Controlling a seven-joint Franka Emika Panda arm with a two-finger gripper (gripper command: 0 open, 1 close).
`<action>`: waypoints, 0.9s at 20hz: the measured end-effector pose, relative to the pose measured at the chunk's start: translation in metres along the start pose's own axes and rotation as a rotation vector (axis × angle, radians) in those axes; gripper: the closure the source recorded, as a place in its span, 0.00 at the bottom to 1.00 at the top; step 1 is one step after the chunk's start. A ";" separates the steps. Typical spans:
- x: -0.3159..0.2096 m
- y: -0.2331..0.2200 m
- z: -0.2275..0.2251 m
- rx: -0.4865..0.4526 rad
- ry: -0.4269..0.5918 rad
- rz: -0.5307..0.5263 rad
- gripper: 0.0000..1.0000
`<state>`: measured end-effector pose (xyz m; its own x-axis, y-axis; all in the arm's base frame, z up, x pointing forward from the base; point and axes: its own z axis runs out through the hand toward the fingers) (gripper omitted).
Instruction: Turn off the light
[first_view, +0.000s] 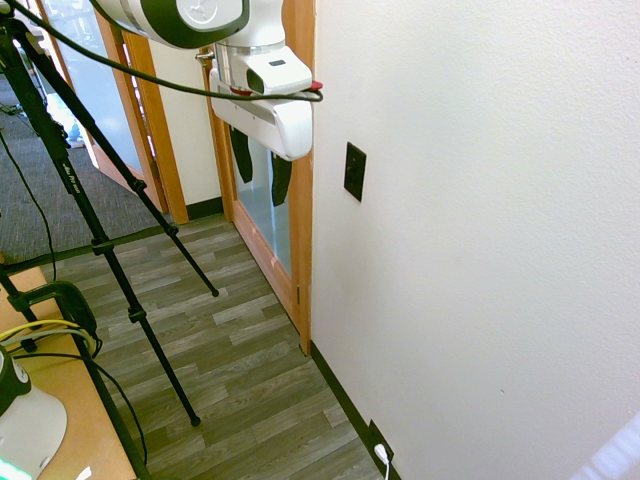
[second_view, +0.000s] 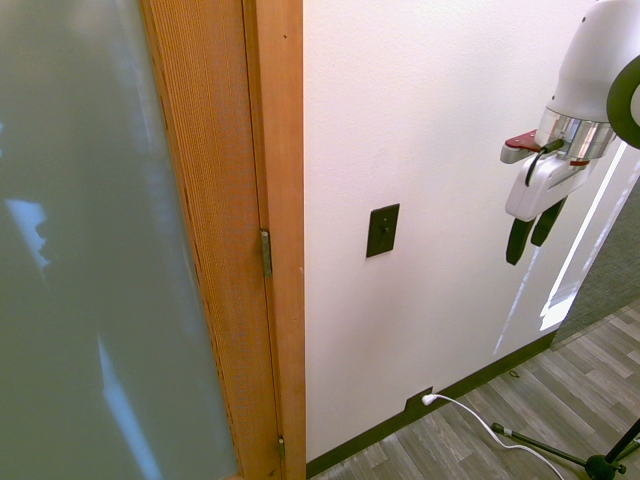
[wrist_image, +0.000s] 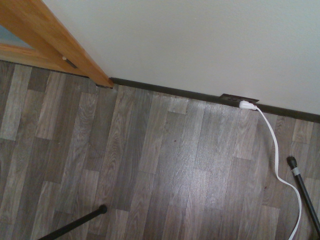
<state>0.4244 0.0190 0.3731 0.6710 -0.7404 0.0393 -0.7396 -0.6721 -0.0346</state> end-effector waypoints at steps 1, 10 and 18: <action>0.000 0.000 0.001 0.000 0.000 0.000 0.00; -0.006 -0.056 0.010 0.059 0.142 0.066 0.00; 0.031 -0.138 0.022 0.184 0.227 0.174 0.00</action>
<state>0.5485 0.0884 0.3574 0.4918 -0.8377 0.2374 -0.8061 -0.5412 -0.2396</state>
